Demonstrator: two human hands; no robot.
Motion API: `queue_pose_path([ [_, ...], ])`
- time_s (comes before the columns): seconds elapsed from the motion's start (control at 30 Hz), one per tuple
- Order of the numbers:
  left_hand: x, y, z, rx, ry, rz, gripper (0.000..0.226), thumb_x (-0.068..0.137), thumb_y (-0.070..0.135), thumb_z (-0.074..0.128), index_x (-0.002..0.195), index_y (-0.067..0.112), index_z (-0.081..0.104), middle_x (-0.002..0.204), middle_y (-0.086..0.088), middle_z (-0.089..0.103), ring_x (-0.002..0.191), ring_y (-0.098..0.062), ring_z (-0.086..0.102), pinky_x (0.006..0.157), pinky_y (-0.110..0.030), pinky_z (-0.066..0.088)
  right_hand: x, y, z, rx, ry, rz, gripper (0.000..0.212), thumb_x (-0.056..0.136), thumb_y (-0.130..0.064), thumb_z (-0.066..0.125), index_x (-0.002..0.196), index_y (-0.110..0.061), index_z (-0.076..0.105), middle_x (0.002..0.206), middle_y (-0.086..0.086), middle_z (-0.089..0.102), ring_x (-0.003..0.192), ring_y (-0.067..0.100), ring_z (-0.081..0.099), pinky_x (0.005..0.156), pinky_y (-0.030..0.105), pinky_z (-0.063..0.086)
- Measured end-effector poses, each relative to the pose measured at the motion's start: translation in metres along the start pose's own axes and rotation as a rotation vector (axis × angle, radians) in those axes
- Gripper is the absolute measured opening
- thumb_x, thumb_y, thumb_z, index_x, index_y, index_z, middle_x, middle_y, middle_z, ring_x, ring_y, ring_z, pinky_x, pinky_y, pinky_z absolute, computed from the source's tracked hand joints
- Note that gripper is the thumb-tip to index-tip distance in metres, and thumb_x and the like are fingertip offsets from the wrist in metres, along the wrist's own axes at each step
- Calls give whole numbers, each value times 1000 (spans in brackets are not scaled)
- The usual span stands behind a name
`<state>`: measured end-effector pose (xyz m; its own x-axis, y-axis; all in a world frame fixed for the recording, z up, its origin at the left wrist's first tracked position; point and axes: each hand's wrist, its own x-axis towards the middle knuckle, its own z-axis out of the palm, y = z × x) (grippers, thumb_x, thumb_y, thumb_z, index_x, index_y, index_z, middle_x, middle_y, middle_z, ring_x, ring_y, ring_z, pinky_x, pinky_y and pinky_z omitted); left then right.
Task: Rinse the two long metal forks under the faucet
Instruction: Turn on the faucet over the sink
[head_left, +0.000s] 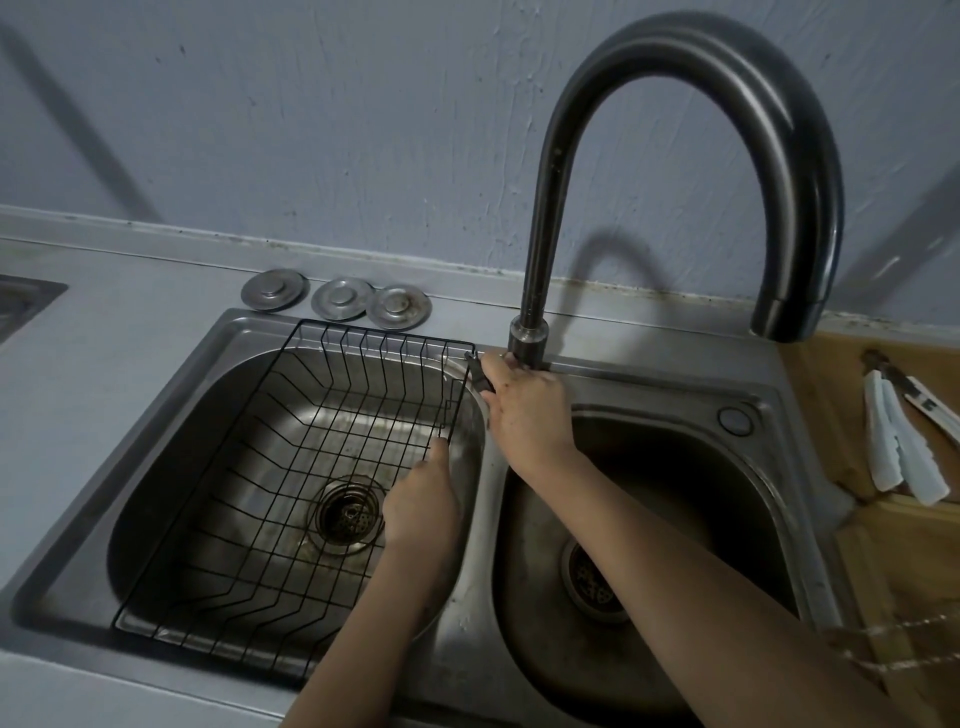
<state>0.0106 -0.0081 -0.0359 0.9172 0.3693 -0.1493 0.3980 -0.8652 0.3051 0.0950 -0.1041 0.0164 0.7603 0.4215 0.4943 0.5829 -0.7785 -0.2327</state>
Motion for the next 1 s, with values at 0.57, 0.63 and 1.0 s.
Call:
queue_pose_path([
  [0.57, -1, -1, -1, 0, -15, 5, 46, 89, 1, 35, 132, 15, 31, 98, -11, 66, 88, -30, 65, 69, -39, 53, 28, -11, -20, 26, -226, 78, 28, 96, -34, 40, 100, -16, 60, 86, 3, 69, 78, 19, 64, 58, 26, 40],
  [0.63, -1, 0, 0, 0, -15, 5, 46, 90, 1, 35, 133, 15, 31, 99, -11, 66, 89, -30, 65, 68, -38, 51, 26, -11, -18, 16, -244, 74, 28, 97, -34, 39, 100, -15, 59, 84, 3, 68, 76, 19, 64, 58, 27, 44],
  [1.0, -2, 0, -2, -5, 0, 19, 41, 90, 2, 35, 129, 14, 33, 95, -10, 66, 84, -29, 65, 67, -38, 52, 22, -12, -26, 38, -318, 73, 26, 99, -30, 34, 106, -13, 53, 74, 1, 55, 60, 10, 48, 41, 19, 30],
])
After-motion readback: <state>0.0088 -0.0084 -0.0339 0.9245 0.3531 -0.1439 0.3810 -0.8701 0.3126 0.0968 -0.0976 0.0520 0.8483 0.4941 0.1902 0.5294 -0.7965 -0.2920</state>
